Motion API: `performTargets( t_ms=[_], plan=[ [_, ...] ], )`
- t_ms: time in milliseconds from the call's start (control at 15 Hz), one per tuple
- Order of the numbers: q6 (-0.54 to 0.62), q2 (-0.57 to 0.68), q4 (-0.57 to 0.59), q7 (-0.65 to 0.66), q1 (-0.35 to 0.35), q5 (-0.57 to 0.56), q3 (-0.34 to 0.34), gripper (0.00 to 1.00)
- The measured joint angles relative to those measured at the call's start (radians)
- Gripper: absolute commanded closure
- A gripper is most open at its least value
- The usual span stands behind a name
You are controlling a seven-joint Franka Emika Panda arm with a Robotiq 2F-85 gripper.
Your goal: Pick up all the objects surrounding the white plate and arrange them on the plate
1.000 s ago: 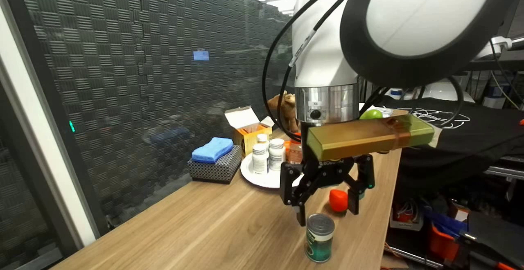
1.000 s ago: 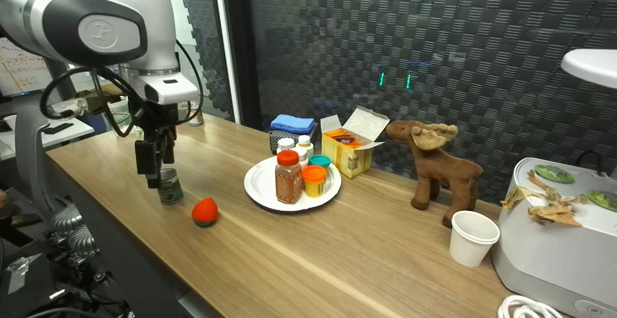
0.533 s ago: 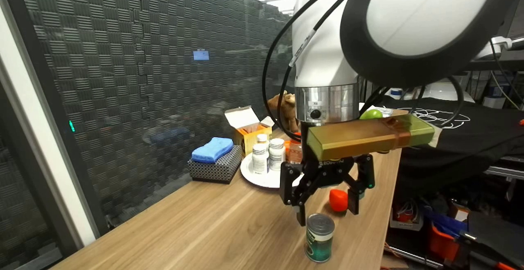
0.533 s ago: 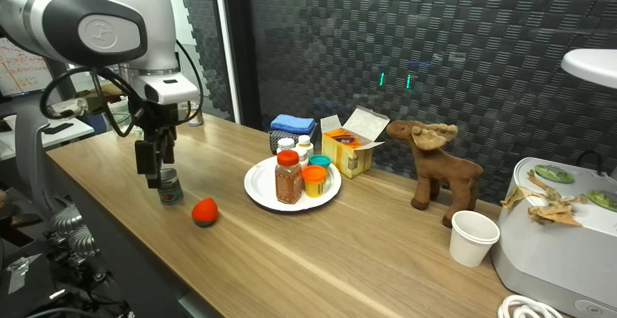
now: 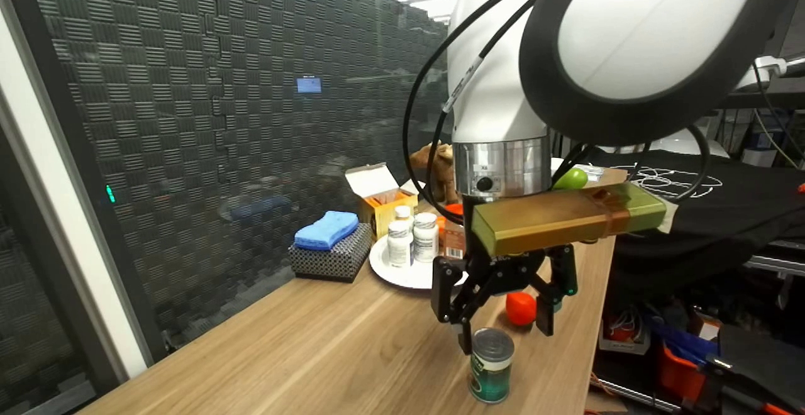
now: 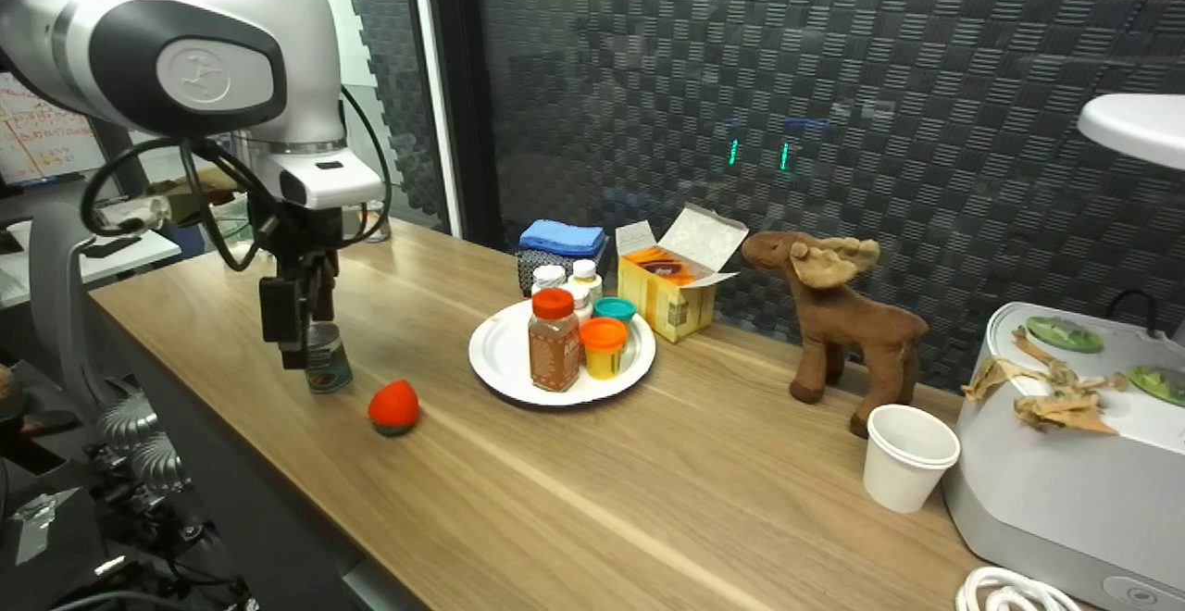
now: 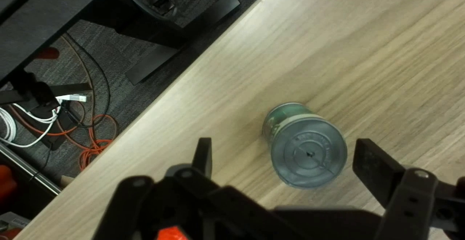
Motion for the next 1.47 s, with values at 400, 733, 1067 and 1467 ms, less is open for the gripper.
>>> performTargets(
  t_ms=[400, 733, 1067, 1467],
  plan=[
    [0.0, 0.023, 0.01, -0.008, 0.0, -0.002, 0.0, 0.42],
    [-0.005, 0.045, 0.033, -0.026, 0.0, -0.002, 0.0, 0.79],
    [-0.014, 0.044, 0.043, -0.024, 0.004, -0.015, 0.0, 0.81],
    [-0.013, -0.002, 0.09, 0.138, 0.005, -0.138, -0.003, 0.81]
  ],
)
